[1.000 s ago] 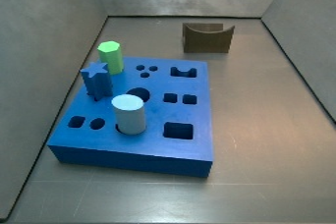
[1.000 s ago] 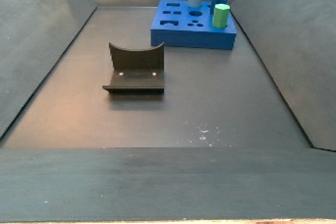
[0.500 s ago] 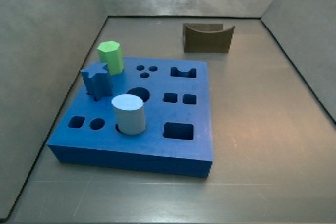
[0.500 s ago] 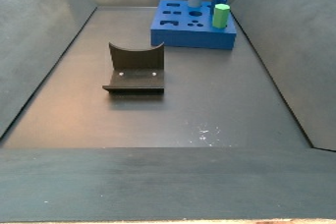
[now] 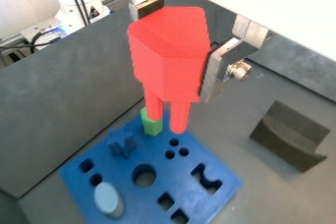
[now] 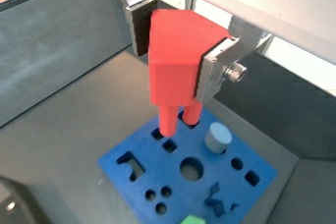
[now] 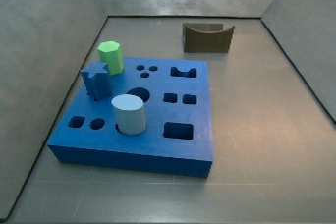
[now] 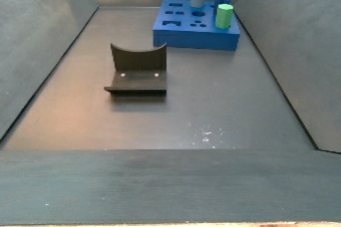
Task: Pick up the 3 prong object. Move up. Move to above the board. Insert the 3 prong object.
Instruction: Move to above the board, then insert the 3 prong object.
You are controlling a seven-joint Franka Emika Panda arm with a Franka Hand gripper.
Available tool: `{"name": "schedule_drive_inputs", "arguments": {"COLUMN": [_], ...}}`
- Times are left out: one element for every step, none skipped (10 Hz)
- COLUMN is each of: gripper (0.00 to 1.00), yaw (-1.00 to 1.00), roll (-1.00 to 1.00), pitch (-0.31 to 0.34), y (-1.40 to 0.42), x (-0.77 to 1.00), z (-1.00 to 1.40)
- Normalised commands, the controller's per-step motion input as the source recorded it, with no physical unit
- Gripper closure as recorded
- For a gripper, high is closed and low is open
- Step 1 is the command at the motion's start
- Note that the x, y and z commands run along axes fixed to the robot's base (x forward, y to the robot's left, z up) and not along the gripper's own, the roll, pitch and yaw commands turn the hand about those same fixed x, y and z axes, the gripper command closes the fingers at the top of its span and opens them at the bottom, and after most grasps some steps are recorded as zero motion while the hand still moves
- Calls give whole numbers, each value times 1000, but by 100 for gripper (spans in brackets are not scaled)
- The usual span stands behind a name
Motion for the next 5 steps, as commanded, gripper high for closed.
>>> {"name": "schedule_drive_inputs", "arguments": {"gripper": [100,100,100,100,100], "yaw": [10,260,251,246,286], "roll": [55,23,21,23,0], "pitch": [103,0,0,0,-24], "y": [-177,206,186,237,337], "x": [87,0,6,0,0], "z": [30,-171,-220,-269,-351]}}
